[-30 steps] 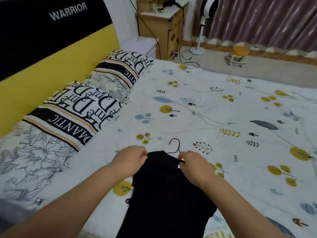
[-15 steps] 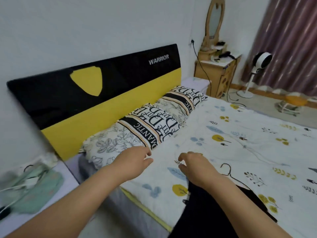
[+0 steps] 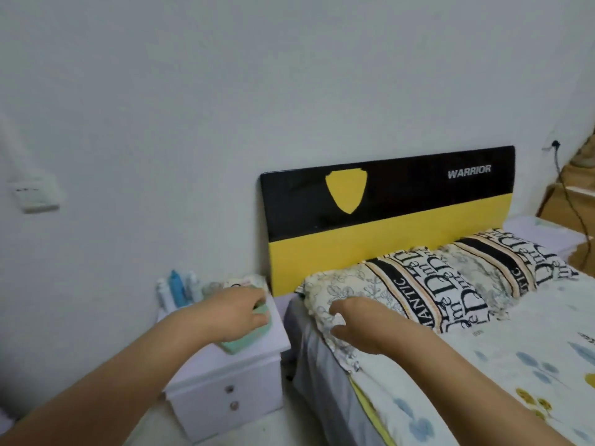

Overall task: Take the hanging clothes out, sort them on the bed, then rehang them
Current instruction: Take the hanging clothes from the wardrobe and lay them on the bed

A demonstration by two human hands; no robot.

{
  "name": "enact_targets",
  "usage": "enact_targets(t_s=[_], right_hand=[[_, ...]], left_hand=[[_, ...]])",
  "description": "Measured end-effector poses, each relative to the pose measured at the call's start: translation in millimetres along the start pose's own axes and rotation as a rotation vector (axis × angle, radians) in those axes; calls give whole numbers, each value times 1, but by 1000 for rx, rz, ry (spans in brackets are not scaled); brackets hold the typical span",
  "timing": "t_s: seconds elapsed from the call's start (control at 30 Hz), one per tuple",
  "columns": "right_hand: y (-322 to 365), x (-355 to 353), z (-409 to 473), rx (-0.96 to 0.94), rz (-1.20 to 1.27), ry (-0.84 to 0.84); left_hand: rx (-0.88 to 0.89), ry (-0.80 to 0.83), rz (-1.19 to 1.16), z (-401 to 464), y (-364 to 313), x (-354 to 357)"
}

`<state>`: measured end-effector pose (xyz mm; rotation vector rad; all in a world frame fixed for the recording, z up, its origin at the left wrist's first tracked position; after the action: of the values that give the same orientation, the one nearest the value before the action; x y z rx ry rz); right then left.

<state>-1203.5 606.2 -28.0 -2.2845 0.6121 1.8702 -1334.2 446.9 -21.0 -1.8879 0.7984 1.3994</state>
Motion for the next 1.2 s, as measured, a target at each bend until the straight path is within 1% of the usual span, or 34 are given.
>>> enact_targets(t_s=[0.17, 0.33, 0.53, 0.67, 0.77, 0.9, 1.03, 1.2], right_hand=[[68, -20, 55, -228, -108, -16], [143, -30, 82, -508, -175, -34], [243, -24, 74, -837, -207, 42], [306, -9, 54, -1003, -216, 73], [353, 1, 35, -1096, -211, 107], [419, 12, 5, -1202, -216, 130], [487, 22, -25, -1270, -198, 134], [561, 33, -62, -1352, -119, 156]], left_hand=[[-252, -37, -51, -38, 66, -18], [-503, -86, -108, -88, 115, -23], [-775, -110, -239, -183, 148, -10], [-948, -138, -258, -253, 167, 0], [-1051, -174, -263, -301, 180, 5], [-1140, -218, -279, -367, 200, 6], [-1208, -250, -290, -433, 226, 3], [-1313, -311, -265, -504, 256, 3]])
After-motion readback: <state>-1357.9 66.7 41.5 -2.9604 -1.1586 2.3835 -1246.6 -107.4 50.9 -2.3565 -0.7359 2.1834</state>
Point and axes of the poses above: each hand's wrist, its own z-axis towards the middle knuckle, its own x-axis out of the palm, y = z × x, the point moved 1 cm from there along z, towards the middle knuckle, and after that the axes turned 3 degrees about x, right-handed, at the moved point
